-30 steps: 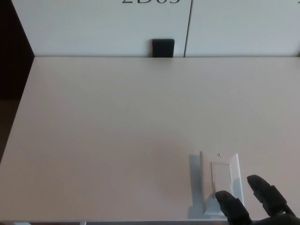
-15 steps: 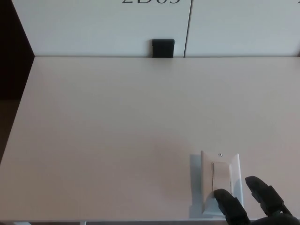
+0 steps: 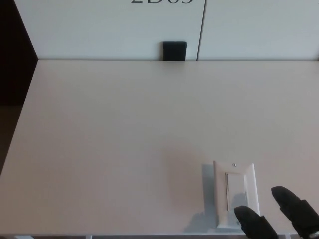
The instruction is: The robot walk towards a table in front and then clicks the light switch button using the right hand's index finger
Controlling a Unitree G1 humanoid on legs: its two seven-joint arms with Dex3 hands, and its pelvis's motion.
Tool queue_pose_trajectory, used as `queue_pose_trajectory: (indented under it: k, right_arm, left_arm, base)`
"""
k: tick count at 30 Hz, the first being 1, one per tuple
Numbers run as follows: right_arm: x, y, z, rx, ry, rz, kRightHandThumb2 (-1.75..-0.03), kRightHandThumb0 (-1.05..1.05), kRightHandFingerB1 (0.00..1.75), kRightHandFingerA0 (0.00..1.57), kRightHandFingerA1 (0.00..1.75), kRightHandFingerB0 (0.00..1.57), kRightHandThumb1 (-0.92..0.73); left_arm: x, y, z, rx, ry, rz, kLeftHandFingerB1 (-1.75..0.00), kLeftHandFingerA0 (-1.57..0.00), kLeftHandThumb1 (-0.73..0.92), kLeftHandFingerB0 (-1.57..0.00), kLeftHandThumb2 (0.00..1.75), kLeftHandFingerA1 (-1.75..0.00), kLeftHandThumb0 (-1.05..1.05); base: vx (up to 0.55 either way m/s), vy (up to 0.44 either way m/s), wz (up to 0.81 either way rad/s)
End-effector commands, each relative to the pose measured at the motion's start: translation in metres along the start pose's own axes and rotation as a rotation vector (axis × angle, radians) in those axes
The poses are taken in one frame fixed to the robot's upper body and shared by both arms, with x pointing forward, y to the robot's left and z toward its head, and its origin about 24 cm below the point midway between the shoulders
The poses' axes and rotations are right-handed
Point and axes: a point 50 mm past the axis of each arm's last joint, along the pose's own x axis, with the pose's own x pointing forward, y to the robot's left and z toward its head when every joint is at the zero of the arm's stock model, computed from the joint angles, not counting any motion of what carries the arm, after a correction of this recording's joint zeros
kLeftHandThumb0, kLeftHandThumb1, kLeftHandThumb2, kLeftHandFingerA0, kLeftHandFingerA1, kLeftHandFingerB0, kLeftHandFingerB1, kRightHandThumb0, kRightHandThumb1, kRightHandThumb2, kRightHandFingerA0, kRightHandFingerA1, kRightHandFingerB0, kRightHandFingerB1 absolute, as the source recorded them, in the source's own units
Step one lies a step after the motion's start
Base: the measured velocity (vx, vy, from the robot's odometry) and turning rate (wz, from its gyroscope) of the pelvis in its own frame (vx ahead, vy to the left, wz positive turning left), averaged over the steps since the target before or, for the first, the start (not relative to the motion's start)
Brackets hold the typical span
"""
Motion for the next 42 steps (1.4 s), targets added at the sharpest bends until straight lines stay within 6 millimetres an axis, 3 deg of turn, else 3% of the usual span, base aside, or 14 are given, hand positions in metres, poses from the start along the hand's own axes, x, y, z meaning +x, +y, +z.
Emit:
queue_pose_trajectory:
  k: [1, 2, 10, 12, 14, 16, 17, 19, 20, 25, 35, 37, 39, 42]
  right_arm:
    - [-0.018, -0.021, 0.0, 0.041, -0.041, -0.079, -0.63, -0.64, 0.28, 0.0, 0.23, 0.22, -0.69]
    - [-0.022, -0.023, -0.001, 0.052, -0.041, -0.08, -0.86, -0.72, 0.38, 0.0, 0.25, 0.16, -0.56]
    - [-0.033, -0.008, -0.01, 0.054, -0.032, 0.106, -0.84, -0.69, 0.4, 0.05, 0.35, 0.16, -0.56]
    - [-0.033, 0.0, -0.014, 0.047, -0.019, 0.156, -0.98, -0.34, 0.44, 0.05, 0.53, 0.0, -0.44]
    - [-0.032, 0.007, -0.019, 0.033, -0.005, 0.178, -0.81, -0.68, 0.39, 0.07, 0.44, 0.19, -0.56]
    - [-0.03, 0.017, -0.029, 0.004, 0.029, 0.208, -0.98, -0.35, 0.44, 0.06, 0.54, 0.0, -0.42]
    - [-0.03, 0.018, -0.031, -0.005, 0.034, 0.21, -0.82, -0.7, 0.39, 0.07, 0.46, 0.19, -0.56]
    - [-0.028, 0.022, -0.036, -0.025, 0.047, 0.214, -0.82, -0.7, 0.39, 0.07, 0.46, 0.19, -0.56]
    - [-0.028, 0.023, -0.039, -0.033, 0.06, 0.23, -0.99, -0.35, 0.44, 0.06, 0.54, 0.0, -0.42]
    - [-0.029, 0.037, -0.056, -0.038, 0.129, 0.301, -1.0, -0.35, 0.45, 0.06, 0.54, 0.0, -0.44]
    - [-0.023, 0.057, -0.066, 0.042, 0.166, 0.454, -0.89, -0.71, 0.35, 0.04, 0.37, 0.12, -0.58]
    - [-0.021, 0.059, -0.066, 0.063, 0.175, 0.494, -0.64, -0.64, 0.24, 0.09, 0.31, 0.15, -0.73]
    - [-0.019, 0.062, -0.066, 0.094, 0.182, 0.53, -1.02, -0.34, 0.46, 0.03, 0.5, 0.0, -0.48]
    - [-0.014, 0.063, -0.065, 0.09, 0.171, 0.561, -0.87, -0.67, 0.38, 0.38, 0.53, 0.09, -0.6]
  left_arm:
    - [-0.001, 0.002, -0.002, 0.022, 0.013, -0.003, -0.37, -0.56, 0.61, -0.47, 0.58, -0.42, -0.38]
    - [-0.001, 0.001, -0.002, 0.026, 0.015, -0.007, -0.37, -0.56, 0.61, -0.47, 0.58, -0.42, -0.38]
    - [-0.003, 0.0, -0.004, 0.025, 0.021, -0.007, -0.37, -0.56, 0.61, -0.47, 0.58, -0.42, -0.38]
    - [-0.003, 0.0, -0.004, 0.023, 0.021, -0.008, -0.37, -0.56, 0.61, -0.47, 0.58, -0.42, -0.37]
    - [-0.003, 0.001, -0.004, 0.023, 0.021, -0.008, -0.37, -0.56, 0.61, -0.47, 0.58, -0.42, -0.38]
    - [-0.004, 0.003, -0.004, 0.029, 0.015, -0.004, -0.37, -0.56, 0.61, -0.47, 0.58, -0.42, -0.38]
    - [-0.003, 0.003, -0.004, 0.03, 0.013, -0.004, -0.37, -0.56, 0.61, -0.47, 0.58, -0.42, -0.38]
    - [-0.003, 0.004, -0.004, 0.03, 0.012, -0.001, -0.37, -0.55, 0.62, -0.47, 0.58, -0.42, -0.38]
    - [-0.004, 0.003, -0.005, 0.019, 0.02, 0.002, -0.37, -0.56, 0.61, -0.48, 0.58, -0.42, -0.38]
    - [-0.005, 0.002, -0.005, 0.043, 0.022, 0.005, -0.37, -0.57, 0.61, -0.48, 0.58, -0.42, -0.39]
    - [-0.006, 0.0, -0.007, 0.04, 0.02, 0.006, -0.37, -0.57, 0.61, -0.48, 0.58, -0.42, -0.38]
    - [-0.006, 0.0, -0.007, 0.039, 0.025, 0.006, -0.37, -0.57, 0.61, -0.47, 0.58, -0.42, -0.39]
    - [-0.006, 0.0, -0.006, 0.044, 0.029, 0.009, -0.37, -0.57, 0.61, -0.48, 0.58, -0.42, -0.39]
    - [-0.005, 0.003, -0.005, 0.045, 0.02, 0.011, -0.37, -0.57, 0.61, -0.48, 0.58, -0.42, -0.38]
  base:
    - [0.0, 0.0, 0.0]
    - [0.0, 0.0, 0.0]
    - [0.0, 0.0, 0.0]
    - [0.0, 0.0, 0.0]
    - [0.0, 0.0, 0.0]
    - [0.0, 0.0, 0.0]
    - [0.0, 0.0, 0.0]
    - [0.0, 0.0, 0.0]
    - [0.0, 0.0, 0.0]
    - [0.0, 0.0, 0.0]
    - [0.0, 0.0, 0.0]
    - [0.0, 0.0, 0.0]
    - [0.0, 0.0, 0.0]
    - [0.0, 0.0, 0.0]
